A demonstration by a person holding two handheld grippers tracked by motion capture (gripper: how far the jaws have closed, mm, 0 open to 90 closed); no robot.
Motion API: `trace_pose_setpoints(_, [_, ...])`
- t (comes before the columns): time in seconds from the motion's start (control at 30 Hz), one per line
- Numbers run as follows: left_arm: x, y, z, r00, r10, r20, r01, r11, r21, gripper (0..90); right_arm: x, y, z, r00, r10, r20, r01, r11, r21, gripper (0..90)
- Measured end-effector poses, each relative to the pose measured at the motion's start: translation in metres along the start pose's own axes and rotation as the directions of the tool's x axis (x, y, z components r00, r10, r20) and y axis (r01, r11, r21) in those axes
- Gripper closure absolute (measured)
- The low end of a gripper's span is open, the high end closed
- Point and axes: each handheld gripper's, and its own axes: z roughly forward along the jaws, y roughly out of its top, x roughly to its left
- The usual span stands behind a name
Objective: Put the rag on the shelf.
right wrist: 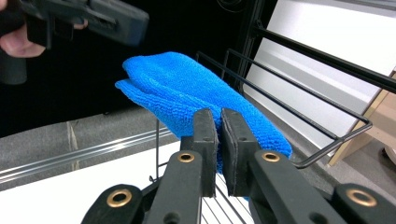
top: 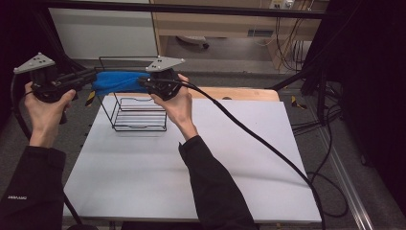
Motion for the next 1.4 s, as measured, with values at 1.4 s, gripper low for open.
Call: trace_pose_setpoints(1.4, [-0.005, -0.039, 0.040, 0.9980, 0.059, -0.020, -0.055, 0.9829, 0.176, 89.9, -0.008, -0.037, 0.019, 0.9909, 0.133, -0.018, -0.130, 0.982, 0.138, 86.8])
